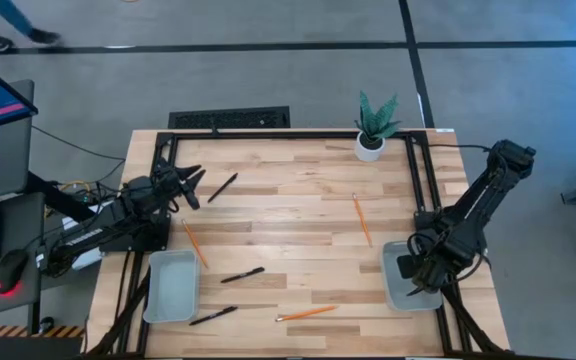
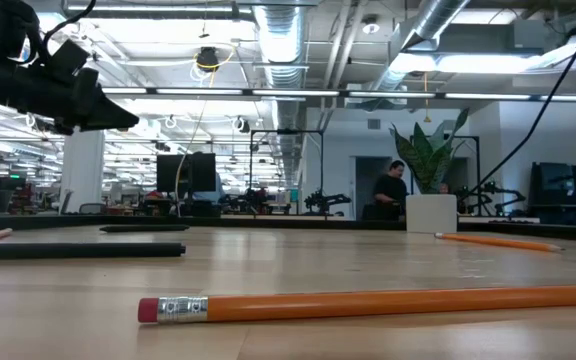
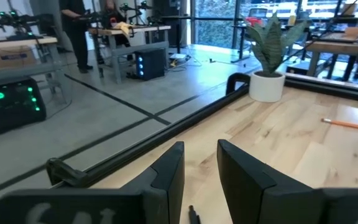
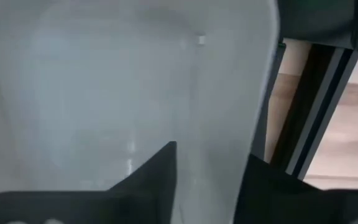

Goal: Sort pens & pencils
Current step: Move the right gray bin to the top center of the table

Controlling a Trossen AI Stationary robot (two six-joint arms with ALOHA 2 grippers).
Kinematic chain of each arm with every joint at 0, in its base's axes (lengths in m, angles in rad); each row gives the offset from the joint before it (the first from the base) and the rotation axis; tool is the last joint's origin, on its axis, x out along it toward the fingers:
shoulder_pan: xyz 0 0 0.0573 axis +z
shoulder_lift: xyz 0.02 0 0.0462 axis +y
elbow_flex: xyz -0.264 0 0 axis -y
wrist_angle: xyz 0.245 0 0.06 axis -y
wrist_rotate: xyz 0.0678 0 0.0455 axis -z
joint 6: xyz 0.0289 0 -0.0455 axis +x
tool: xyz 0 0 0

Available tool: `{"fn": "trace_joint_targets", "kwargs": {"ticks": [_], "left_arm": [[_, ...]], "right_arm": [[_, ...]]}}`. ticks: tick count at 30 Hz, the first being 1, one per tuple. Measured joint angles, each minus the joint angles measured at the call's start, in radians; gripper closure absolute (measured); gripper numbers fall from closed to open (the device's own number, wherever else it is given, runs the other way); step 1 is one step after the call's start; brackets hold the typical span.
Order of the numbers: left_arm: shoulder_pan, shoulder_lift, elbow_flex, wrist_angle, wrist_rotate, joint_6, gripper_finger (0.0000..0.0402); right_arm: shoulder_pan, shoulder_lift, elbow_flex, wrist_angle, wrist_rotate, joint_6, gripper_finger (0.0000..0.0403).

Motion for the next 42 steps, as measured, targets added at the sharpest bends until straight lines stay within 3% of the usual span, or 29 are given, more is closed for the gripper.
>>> {"fn": "trace_joint_targets", "kwargs": {"ticks": [5,11,16,20,23,28,33,42], "left_arm": [[0.000,0.000,0.000,0.002,-0.016,0.000,0.0315],[0.000,0.000,0.000,0.002,-0.016,0.000,0.0315],[0.000,0.000,0.000,0.002,-0.016,0.000,0.0315],[0.000,0.000,0.000,0.002,-0.016,0.000,0.0315],[0.000,0.000,0.000,0.002,-0.016,0.000,0.0315],[0.000,0.000,0.000,0.002,-0.016,0.000,0.0315],[0.000,0.000,0.000,0.002,-0.016,-0.001,0.0315],[0.000,0.000,0.000,0.002,-0.016,-0.025,0.0315]], "right_arm": [[0.000,0.000,0.000,-0.005,0.000,-0.003,0.0334],[-0.001,0.000,0.001,-0.006,0.007,-0.002,0.0380],[-0.026,-0.004,0.001,-0.002,0.013,-0.004,0.0377],[-0.078,-0.039,0.000,0.020,0.059,-0.022,0.0359],[-0.131,-0.083,0.006,0.024,0.110,-0.062,0.0370],[-0.231,-0.155,0.056,0.009,0.227,-0.172,0.0382],[-0.362,-0.201,0.120,-0.005,0.274,-0.319,0.0369],[-0.692,-0.177,0.287,-0.004,0.342,-0.835,0.0382]]}}
